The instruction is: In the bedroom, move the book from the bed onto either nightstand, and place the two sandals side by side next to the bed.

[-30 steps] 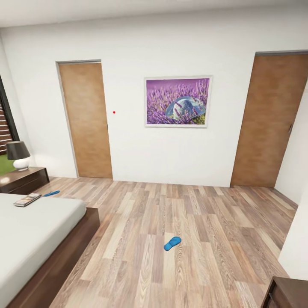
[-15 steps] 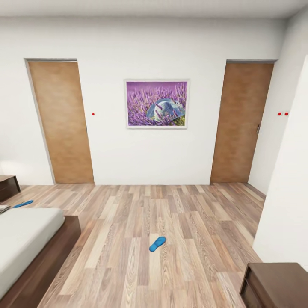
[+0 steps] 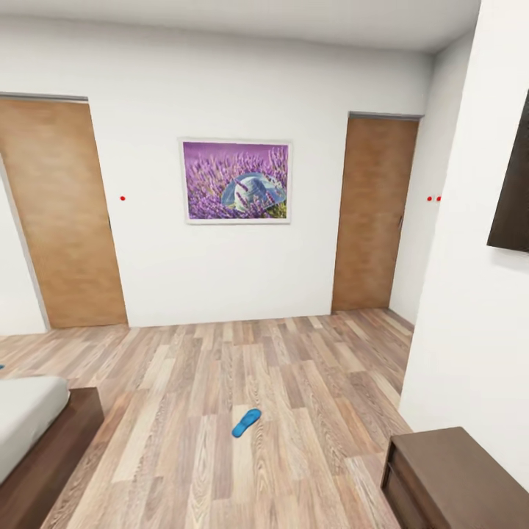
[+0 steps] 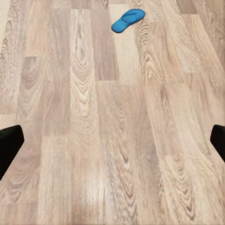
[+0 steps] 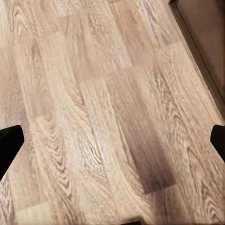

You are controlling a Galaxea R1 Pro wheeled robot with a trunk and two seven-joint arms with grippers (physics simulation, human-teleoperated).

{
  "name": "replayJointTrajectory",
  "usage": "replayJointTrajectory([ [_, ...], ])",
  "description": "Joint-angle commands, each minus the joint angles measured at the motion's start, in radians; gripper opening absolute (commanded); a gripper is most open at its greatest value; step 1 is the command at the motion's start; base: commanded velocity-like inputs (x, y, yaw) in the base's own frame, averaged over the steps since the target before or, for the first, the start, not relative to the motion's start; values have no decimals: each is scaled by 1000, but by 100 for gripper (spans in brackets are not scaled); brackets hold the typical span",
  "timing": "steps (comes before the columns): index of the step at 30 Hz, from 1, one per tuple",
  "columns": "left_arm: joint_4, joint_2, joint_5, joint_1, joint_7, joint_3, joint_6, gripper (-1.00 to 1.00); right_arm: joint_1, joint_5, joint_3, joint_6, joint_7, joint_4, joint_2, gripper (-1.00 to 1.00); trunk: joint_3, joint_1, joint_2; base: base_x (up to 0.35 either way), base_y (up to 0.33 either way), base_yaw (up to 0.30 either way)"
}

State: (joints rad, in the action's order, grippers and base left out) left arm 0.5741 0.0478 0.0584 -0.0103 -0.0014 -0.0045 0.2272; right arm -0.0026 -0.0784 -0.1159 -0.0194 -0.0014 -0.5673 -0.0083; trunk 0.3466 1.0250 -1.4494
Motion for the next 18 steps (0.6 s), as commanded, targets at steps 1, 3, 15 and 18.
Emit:
replayJointTrajectory([
  [1, 0, 0, 6, 0, 0, 0, 3, 100, 0, -8, 1, -2, 0, 0, 0, 100, 1, 0, -1, 0, 0, -117],
  [3, 0, 0, 6, 0, 0, -1, 3, 100, 0, -9, 1, -2, 0, 0, 0, 100, 0, 0, -1, 0, 0, -61],
  [15, 0, 0, 6, 0, 0, 0, 3, 100, 0, -9, 2, -2, 0, 0, 0, 100, 11, 0, -1, 0, 0, -6],
  [18, 0, 0, 6, 0, 0, 0, 3, 100, 0, -9, 1, -2, 0, 0, 0, 100, 15, 0, -1, 0, 0, 0],
])
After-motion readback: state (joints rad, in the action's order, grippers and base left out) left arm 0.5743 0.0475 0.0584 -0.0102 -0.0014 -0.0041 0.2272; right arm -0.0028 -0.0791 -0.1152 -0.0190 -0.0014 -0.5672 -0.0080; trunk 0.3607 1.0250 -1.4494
